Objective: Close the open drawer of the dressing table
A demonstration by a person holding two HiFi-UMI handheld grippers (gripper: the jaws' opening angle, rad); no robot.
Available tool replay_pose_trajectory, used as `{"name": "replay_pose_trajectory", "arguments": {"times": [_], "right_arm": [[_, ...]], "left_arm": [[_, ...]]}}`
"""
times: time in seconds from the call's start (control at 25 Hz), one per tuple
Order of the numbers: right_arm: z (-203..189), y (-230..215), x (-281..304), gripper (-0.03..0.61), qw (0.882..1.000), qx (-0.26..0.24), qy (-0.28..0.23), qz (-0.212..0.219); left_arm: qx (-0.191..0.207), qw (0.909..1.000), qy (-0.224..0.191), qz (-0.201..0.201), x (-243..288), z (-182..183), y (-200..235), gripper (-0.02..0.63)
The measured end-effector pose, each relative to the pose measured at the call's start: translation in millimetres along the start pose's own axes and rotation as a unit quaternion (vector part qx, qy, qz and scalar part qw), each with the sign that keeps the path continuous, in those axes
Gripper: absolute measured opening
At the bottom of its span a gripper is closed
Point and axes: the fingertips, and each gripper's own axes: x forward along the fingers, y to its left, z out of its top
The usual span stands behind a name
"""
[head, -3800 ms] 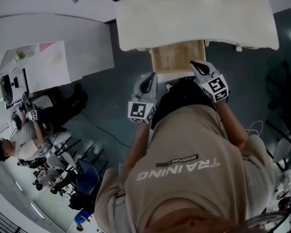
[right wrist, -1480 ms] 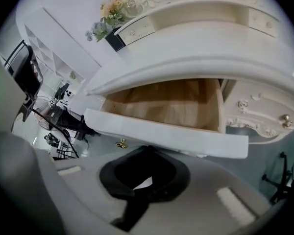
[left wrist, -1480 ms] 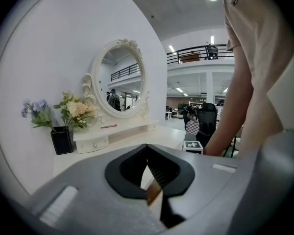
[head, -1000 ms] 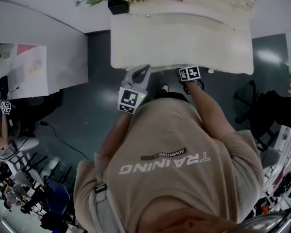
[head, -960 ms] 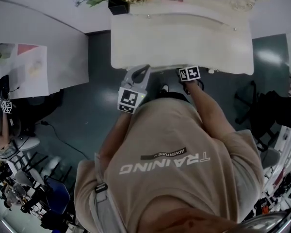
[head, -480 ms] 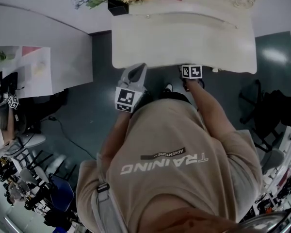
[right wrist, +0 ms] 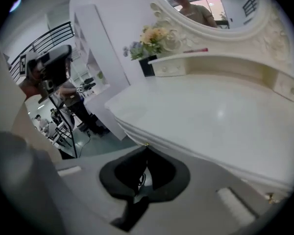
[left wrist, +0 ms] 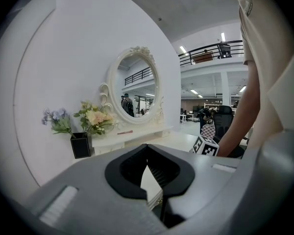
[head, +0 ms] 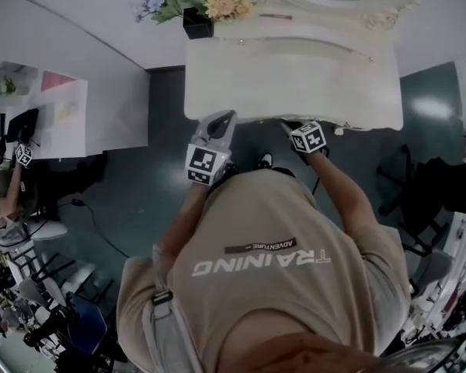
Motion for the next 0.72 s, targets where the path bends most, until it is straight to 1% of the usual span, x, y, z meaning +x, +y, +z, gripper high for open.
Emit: {"name": "replay_pose_trajectory", "arguments": {"times": [0.04,0.12,0.24,0.28,0.36,0.44,0.52,0.64,0.72], "right_arm": [[10.2,11.2,-5.2,0.005,1.000,-0.016,-0.010,0.007],[34.4,32.2,-18.3,0.005,0.999,-0.025,-0.042,0.015],[82.7,56.2,-41.7,0.005,0.994,-0.029,-0.107,0.023],[100.2,62.5,-50.5,0.005,0.991,-0.038,-0.127,0.023],[133.5,74.0,-72.8,0.005,0.983,-0.087,-0.163,0.009],[164.9,82.5,-101.8,0.005,0.969,-0.148,-0.198,-0.021],[194.2,88.6,-134.3,0.005,0.954,-0.183,-0.233,-0.049],[237.7,98.2,-188.9,0.005,0.931,-0.195,-0.301,-0.072],[264.1,102.9,-225.3,0.005,0.913,-0.202,-0.343,-0.087]], "left_arm": [[0.001,1.0000,-0.003,-0.001,-2.2,1.6,1.9,0.006],[-0.002,1.0000,-0.007,-0.002,-7.2,2.0,4.3,0.006],[-0.007,0.9999,-0.009,-0.007,-7.6,0.2,8.4,0.006],[-0.003,0.9999,-0.010,-0.010,-5.3,2.9,10.2,0.006],[0.010,0.9996,-0.019,-0.016,0.0,19.2,13.1,0.006],[0.023,0.9989,-0.035,-0.018,3.7,44.7,16.8,0.006],[0.032,0.9977,-0.058,-0.014,4.5,76.0,22.1,0.006],[0.035,0.9942,-0.101,-0.008,1.2,131.1,27.9,0.006],[0.051,0.9908,-0.125,-0.006,-1.0,166.2,26.7,0.006]]}}
